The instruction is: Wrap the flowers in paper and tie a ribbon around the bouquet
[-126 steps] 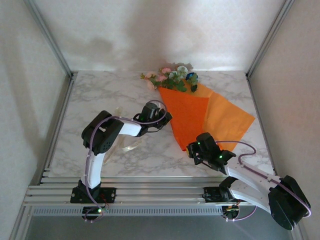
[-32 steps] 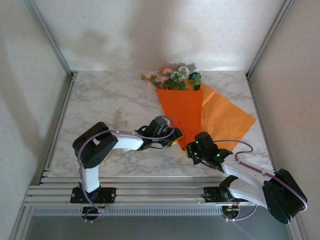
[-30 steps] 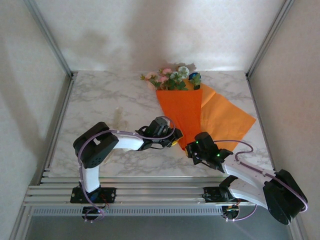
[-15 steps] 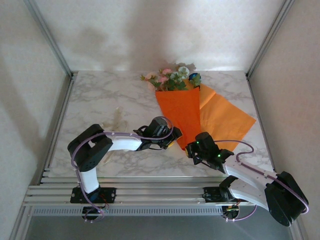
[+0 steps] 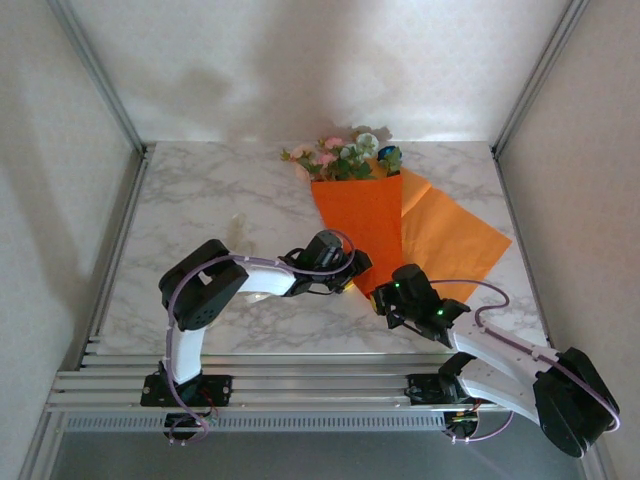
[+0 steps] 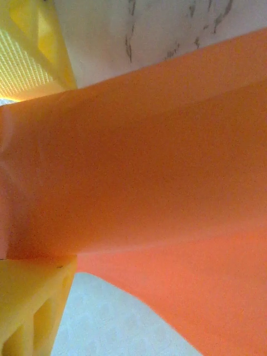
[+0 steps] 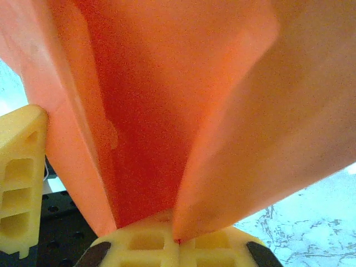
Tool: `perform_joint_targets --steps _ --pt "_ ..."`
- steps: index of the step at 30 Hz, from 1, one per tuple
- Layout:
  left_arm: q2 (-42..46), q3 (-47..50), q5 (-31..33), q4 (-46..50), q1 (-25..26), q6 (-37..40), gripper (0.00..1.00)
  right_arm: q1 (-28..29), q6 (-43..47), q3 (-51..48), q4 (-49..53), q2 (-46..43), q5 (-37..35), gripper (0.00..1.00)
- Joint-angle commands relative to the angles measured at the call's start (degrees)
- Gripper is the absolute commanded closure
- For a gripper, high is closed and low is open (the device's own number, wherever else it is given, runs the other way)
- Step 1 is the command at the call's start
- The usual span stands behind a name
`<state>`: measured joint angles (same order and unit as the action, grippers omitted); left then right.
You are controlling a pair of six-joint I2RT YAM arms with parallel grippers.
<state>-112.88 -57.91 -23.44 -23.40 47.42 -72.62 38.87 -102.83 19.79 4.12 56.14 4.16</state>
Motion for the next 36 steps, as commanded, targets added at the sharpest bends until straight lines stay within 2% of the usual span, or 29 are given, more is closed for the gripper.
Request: perform_joint_targets --steps 1,5,7,16,20,23,26,29,31,33,36 --pt "0.46 0.08 -0.91 -2.23 -0.05 1.40 0.33 -0.15 0.57 -0.90 0.89 -0.97 -0.74 1.00" --pt "-0.58 0.00 -1.85 -2.20 -0.54 2.25 0.33 -0.20 0.60 -0.98 0.72 -0.64 -0.50 1.00" --pt "-1.11 -0.42 -1.65 -1.17 -1.13 3.31 0.37 -0.20 0.77 -0.90 0.80 -0.61 -0.39 1.00" --pt "-1.81 -0.88 -3.28 0.90 -5.57 8.93 0.70 -0.15 1.40 -1.59 1.68 -2.36 -0.85 1.00" --pt "-2.11 -1.41 -4.70 1.02 -5.67 9.77 0.79 -0.28 2.91 -1.04 -0.23 -1.92 -0.03 0.99" --pt "-2.07 -1.00 -4.99 0.81 -5.69 10.11 0.92 -0.28 3.25 -1.25 -0.48 -5.35 -1.26 0.74" --pt "-1.87 -0.54 -5.29 0.33 -5.67 10.38 1.00 -0.29 2.85 -1.07 2.86 -11.44 -3.72 0.58" --pt "-1.59 0.15 -5.41 -0.31 -5.76 10.31 1.00 -0.29 1.75 -1.27 4.32 -14.86 -4.27 0.48" --pt "-1.71 0.34 -5.66 -0.38 -5.76 10.39 1.00 -0.21 0.69 -2.18 2.34 -14.34 -3.53 0.44" --pt "-1.78 0.59 -5.89 -0.68 -5.76 10.31 1.00 -0.18 0.03 -2.71 1.03 -13.11 -3.19 0.35" --pt "-1.73 0.69 -6.09 -0.64 -5.76 10.39 1.00 -0.20 -1.59 -3.71 -2.36 -10.50 -4.15 0.32"
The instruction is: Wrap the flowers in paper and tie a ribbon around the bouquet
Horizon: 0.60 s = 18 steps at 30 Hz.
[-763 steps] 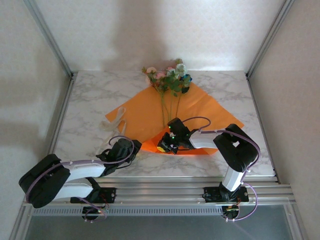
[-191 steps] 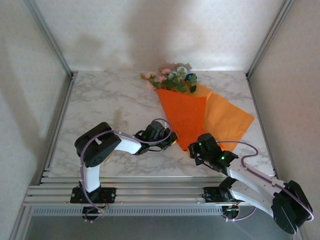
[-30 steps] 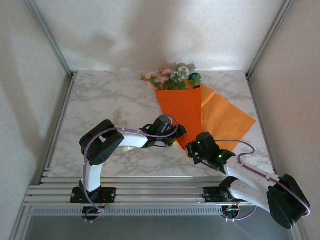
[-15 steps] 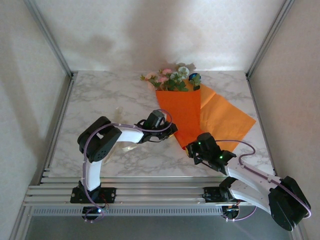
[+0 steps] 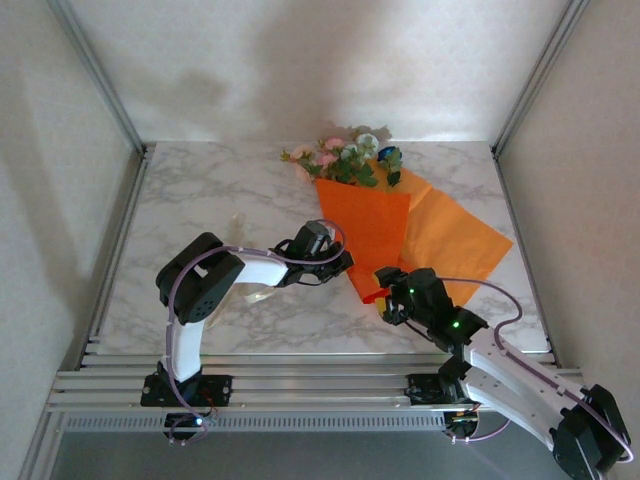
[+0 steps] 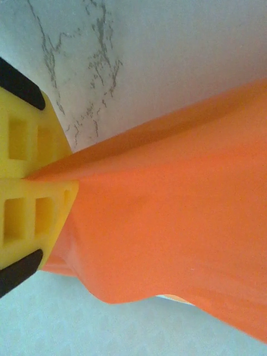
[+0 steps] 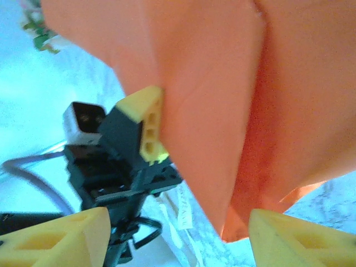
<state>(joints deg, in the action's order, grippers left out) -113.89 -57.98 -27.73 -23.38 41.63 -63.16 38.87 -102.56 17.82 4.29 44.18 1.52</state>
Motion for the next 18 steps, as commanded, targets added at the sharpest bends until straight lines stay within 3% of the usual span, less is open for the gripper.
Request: perform_joint_targets --steps 1,5,14,18 --pt "-0.75 0.76 -1.81 -0.62 0.03 0.93 1.00 -0.18 -2.85 -2.15 -4.40 2.71 -1.52 0.32" --pt "-0.93 0.54 -1.90 -0.40 0.03 1.02 1.00 0.27 -4.24 -0.61 -5.27 5.32 -0.69 0.32" --pt "-0.99 -0.03 -2.16 0.49 -0.23 1.76 1.00 6.67 -7.64 -0.19 5.83 -0.79 -3.88 0.30" --pt "-0.83 -0.10 -2.51 1.51 -0.41 2.72 1.00 7.48 -8.81 -2.75 3.82 -2.01 -5.71 0.30"
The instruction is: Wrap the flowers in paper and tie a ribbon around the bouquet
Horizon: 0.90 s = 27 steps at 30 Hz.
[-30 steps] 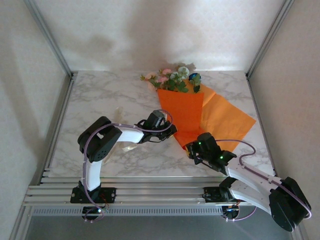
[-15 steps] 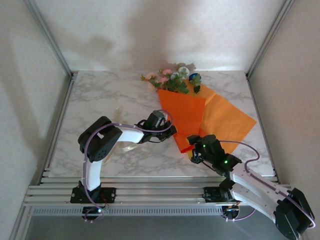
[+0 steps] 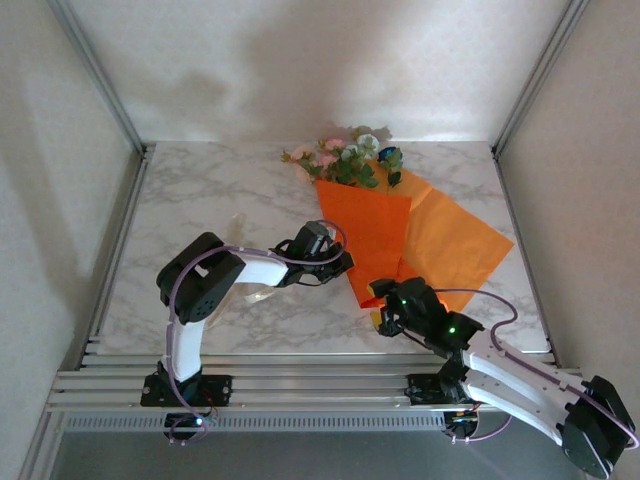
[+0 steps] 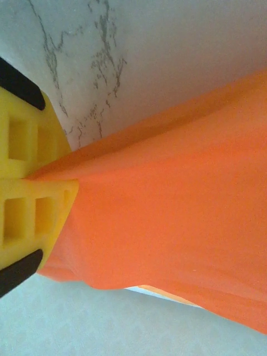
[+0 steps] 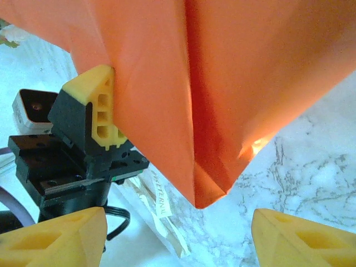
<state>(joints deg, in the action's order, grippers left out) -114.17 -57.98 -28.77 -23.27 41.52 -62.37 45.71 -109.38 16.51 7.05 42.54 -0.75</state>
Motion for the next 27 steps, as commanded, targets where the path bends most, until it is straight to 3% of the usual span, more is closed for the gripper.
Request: perform_joint_targets --steps 1,6,10,11,13,15,18,21,24,27 --pt "-0.58 0.01 -1.59 1.64 -0.30 2.22 1.00 0.58 -2.30 -2.51 -1.71 0.64 -4.44 0.30" --pt "-0.81 0.19 -3.24 1.84 -0.47 2.95 1.00 -0.61 -0.84 -2.68 -13.55 12.10 -3.74 0.33" --pt "-1.20 -0.94 -4.01 5.23 -0.73 5.39 1.00 -1.90 1.21 -1.44 -17.33 17.26 -3.73 0.37" --pt "-1.12 -1.06 -3.96 6.00 -0.82 5.94 1.00 -2.24 1.70 -1.40 -17.62 17.81 -3.78 0.40" --pt "-0.54 -1.05 -3.54 7.58 -1.08 7.03 1.00 -2.58 1.98 -1.52 -17.25 18.49 -3.84 0.58" --pt "0.22 -0.57 -3.31 7.79 -1.26 7.38 1.00 -2.60 2.48 -1.82 -16.64 18.58 -4.04 0.69" --pt "0.82 -0.15 -3.74 7.64 -1.35 7.03 0.90 -2.56 2.77 -2.20 -16.54 17.98 -4.60 0.84" --pt "2.53 1.29 -3.83 6.38 -0.80 5.11 0.68 -2.63 2.77 -1.67 -14.60 16.90 -4.80 0.99" --pt "5.33 3.10 -3.31 5.29 1.15 2.13 0.56 -2.60 2.47 -1.83 -13.87 16.11 -4.70 1.00" --pt "7.29 4.64 -2.70 5.99 3.63 -1.08 0.54 -2.65 2.00 -2.35 -13.73 15.47 -4.95 1.00"
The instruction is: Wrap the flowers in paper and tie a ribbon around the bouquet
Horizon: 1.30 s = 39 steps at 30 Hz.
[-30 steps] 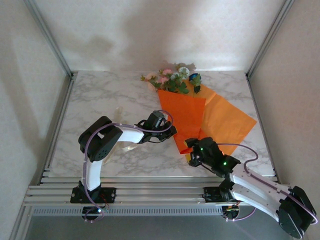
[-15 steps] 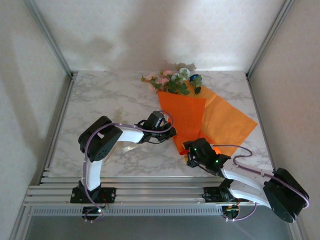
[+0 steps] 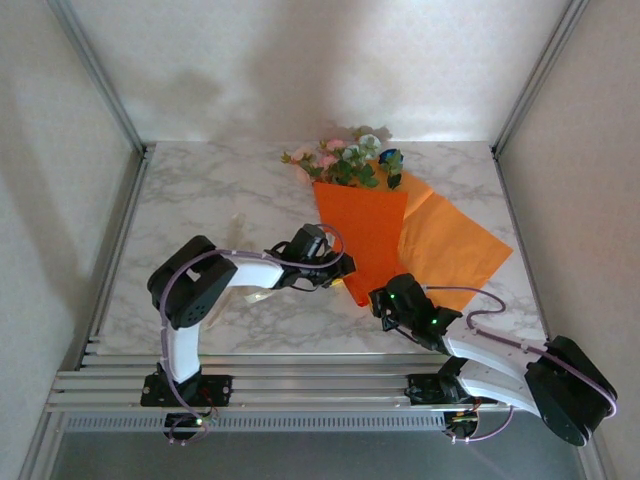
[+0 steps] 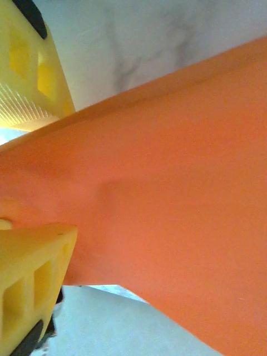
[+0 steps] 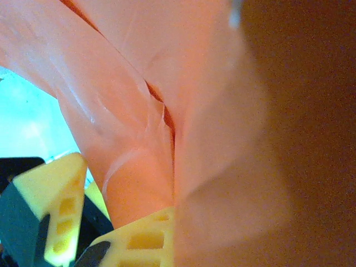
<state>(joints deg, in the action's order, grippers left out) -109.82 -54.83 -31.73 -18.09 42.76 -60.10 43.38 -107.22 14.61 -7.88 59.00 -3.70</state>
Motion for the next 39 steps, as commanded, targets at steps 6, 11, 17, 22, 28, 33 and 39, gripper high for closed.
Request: perform_joint_targets --steps 6,11,17,22,28,33,39 --pt "3.98 4.27 1.98 -1.16 4.35 -6.92 0.56 -0.31 0.05 -0.11 1.21 -0.92 -1.49 1.00" --pt "3.47 3.42 2.74 -2.83 4.77 -7.26 1.00 -0.31 0.34 0.09 1.69 -0.99 -1.20 1.00" --pt "5.90 6.57 2.51 -2.52 5.10 -7.31 0.63 -0.31 0.42 -0.11 1.62 -0.98 -1.04 1.00" --pt "7.21 6.04 0.71 -1.86 6.42 -8.45 0.56 -0.31 0.60 0.05 1.08 -0.56 -0.91 1.00" --pt "7.89 6.40 -0.39 -2.97 7.85 -10.74 0.86 -0.31 0.60 -0.03 0.94 -0.50 -0.69 1.00" --pt "9.14 7.19 0.02 -1.88 7.95 -10.14 1.00 -0.31 0.76 0.26 0.68 0.01 -0.52 1.00" --pt "10.43 7.54 -0.87 1.01 8.19 -10.48 0.62 -0.31 0.81 0.50 0.84 0.15 -0.45 1.00"
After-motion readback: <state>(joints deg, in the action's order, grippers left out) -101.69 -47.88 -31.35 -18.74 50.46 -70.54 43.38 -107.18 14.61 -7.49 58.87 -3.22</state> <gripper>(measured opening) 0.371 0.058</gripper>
